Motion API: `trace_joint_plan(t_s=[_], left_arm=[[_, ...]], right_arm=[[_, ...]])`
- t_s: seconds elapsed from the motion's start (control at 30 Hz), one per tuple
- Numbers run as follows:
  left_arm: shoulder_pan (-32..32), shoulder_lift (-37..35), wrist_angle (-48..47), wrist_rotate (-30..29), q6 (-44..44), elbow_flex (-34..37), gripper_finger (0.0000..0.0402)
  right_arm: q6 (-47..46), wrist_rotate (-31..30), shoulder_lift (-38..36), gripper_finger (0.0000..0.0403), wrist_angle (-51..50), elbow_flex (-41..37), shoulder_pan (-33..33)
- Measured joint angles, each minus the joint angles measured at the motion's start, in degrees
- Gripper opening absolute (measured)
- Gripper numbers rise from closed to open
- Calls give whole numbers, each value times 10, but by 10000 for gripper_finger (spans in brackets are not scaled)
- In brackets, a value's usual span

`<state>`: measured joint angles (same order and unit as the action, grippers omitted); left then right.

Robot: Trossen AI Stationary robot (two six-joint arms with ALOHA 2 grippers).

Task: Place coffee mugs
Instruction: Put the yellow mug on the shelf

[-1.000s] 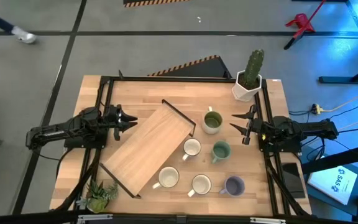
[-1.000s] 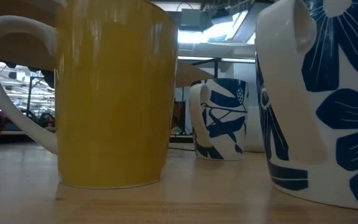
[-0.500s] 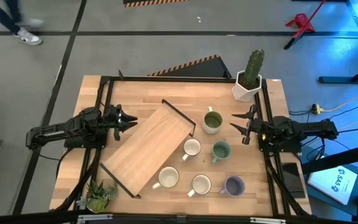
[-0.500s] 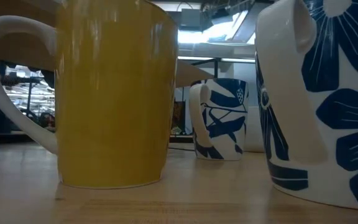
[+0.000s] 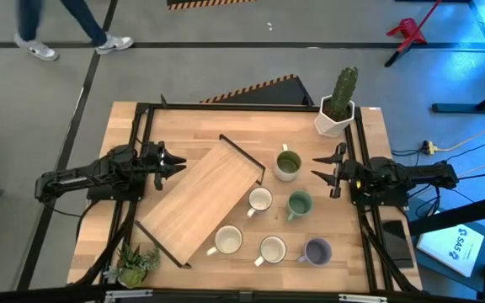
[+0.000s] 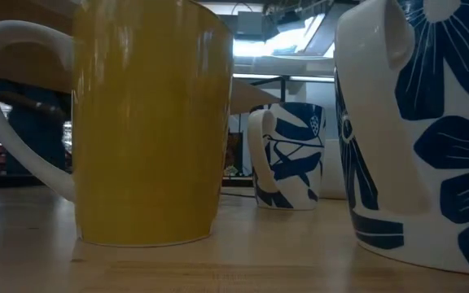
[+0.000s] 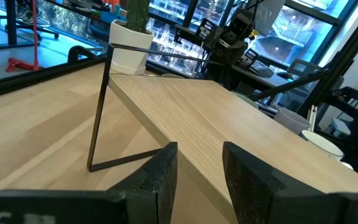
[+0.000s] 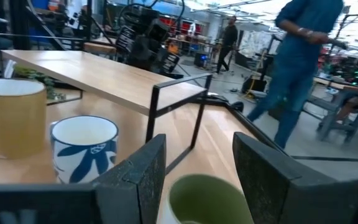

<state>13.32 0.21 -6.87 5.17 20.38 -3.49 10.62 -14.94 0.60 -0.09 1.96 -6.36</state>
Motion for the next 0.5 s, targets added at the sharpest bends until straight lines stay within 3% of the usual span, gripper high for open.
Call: trace_joint_plan(t_s=[0.5], left_arm=[[0, 0, 2, -15, 39, 0, 122]], right_arm=[[-134, -53, 0, 177, 6, 0, 0]])
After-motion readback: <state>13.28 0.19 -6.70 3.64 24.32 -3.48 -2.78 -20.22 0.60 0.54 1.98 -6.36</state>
